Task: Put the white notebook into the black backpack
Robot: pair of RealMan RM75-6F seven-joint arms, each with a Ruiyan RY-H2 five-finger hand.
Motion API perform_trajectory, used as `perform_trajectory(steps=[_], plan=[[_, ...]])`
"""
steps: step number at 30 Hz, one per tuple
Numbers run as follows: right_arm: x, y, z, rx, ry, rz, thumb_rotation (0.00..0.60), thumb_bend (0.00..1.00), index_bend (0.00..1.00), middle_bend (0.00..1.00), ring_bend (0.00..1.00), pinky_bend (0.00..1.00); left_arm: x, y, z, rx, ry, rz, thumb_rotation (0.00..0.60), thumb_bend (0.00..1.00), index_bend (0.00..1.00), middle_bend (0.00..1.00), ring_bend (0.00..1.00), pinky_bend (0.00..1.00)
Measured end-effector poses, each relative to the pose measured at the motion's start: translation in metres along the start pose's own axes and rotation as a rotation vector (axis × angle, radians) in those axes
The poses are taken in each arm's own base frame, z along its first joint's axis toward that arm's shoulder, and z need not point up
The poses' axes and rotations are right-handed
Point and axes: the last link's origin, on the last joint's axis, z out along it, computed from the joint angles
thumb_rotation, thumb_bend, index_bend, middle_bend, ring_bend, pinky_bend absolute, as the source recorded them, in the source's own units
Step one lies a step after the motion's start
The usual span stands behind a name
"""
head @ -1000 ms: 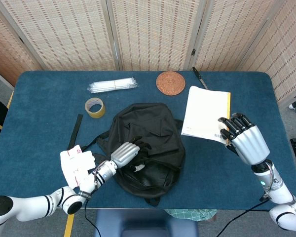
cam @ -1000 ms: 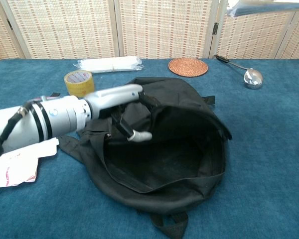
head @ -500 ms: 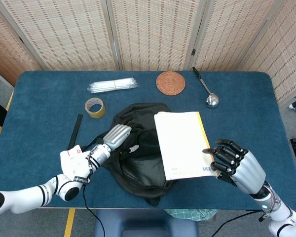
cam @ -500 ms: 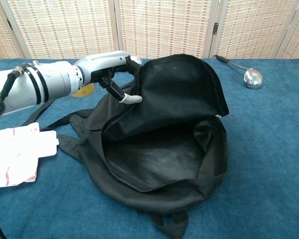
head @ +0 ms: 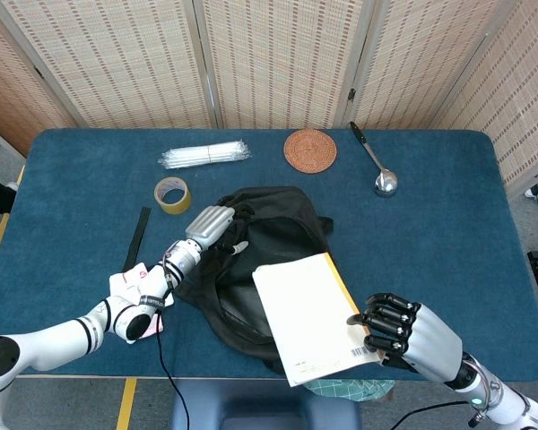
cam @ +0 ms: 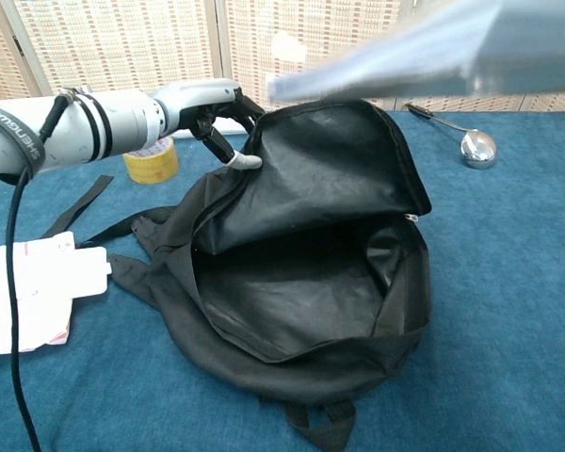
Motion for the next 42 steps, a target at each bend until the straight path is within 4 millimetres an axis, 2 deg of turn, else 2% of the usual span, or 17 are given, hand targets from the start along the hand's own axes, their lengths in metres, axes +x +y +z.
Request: perform_trajectory(steps=[11, 20, 29, 42], plan=[[-0.023, 0.000, -0.007, -0.003, -0.134, 0.063, 0.600, 0.59, 0.78, 0.46, 0.52, 0.43, 0.006, -0.011, 0.019, 0.074, 0.018, 0.043, 0.600, 0.41, 0.54, 0.28, 0.24, 0.00], [-0.050, 0.007, -0.008, -0.001, -0.238, 0.093, 0.600, 0.59, 0.78, 0.46, 0.52, 0.44, 0.009, -0.013, 0.024, 0.098, 0.022, 0.032, 0.600, 0.41, 0.54, 0.28, 0.23, 0.00], [-0.090, 0.021, 0.004, 0.016, -0.322, 0.082, 0.600, 0.59, 0.78, 0.46, 0.52, 0.44, 0.011, -0.012, 0.023, 0.100, 0.025, 0.027, 0.600, 0.41, 0.53, 0.28, 0.23, 0.00], [-0.152, 0.043, 0.027, 0.028, -0.401, -0.036, 0.600, 0.60, 0.78, 0.46, 0.52, 0.43, 0.013, -0.013, 0.020, 0.096, 0.033, 0.014, 0.600, 0.41, 0.53, 0.28, 0.22, 0.00]])
